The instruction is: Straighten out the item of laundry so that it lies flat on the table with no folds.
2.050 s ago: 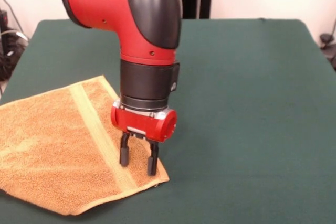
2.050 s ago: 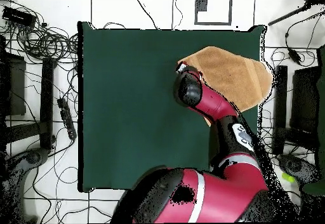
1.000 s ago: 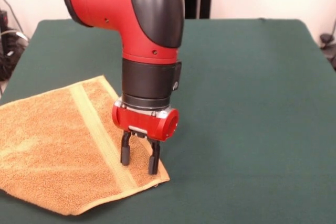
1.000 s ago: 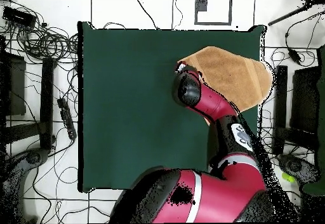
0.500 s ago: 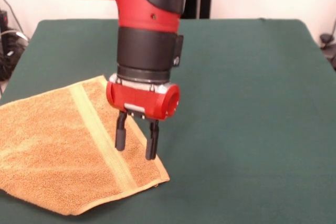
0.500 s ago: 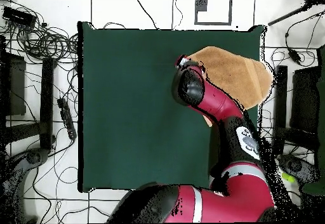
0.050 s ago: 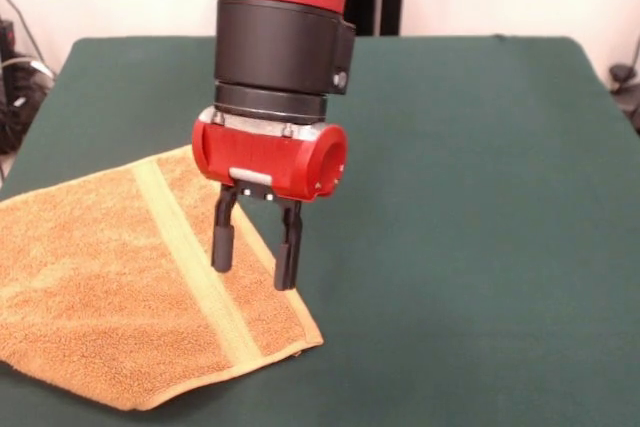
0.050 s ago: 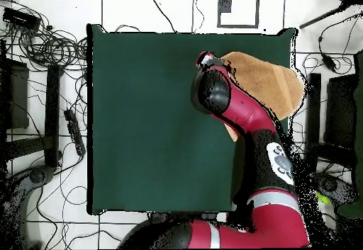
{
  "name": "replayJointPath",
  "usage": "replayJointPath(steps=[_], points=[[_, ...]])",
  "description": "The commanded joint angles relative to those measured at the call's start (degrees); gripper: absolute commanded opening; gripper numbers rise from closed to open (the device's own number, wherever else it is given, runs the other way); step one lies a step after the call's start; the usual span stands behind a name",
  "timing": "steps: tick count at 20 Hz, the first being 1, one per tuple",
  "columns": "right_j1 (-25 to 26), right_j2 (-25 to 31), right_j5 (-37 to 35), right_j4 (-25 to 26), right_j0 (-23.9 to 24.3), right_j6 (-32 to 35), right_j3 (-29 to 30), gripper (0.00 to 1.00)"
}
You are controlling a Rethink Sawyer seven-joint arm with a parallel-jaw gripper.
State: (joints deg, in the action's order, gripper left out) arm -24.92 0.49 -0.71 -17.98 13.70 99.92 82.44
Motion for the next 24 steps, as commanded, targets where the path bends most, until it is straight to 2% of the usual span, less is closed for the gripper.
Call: replayJointPath(steps=[1,8,12,17,24], points=[[3.86,2.66,-2.92,-4.42,-5.26,15.06,4.28,1.0],[3.75,2.93,-2.16,-5.86,-5.74,15.26,5.21,1.0],[4.14,6.38,1.03,-3.12,-2.53,14.13,6.74,1.0],[6.99,8.62,3.01,0.2,0.64,11.42,5.78,1.0],[8.87,8.73,1.66,0.11,1.5,9.51,3.69,1.0]])
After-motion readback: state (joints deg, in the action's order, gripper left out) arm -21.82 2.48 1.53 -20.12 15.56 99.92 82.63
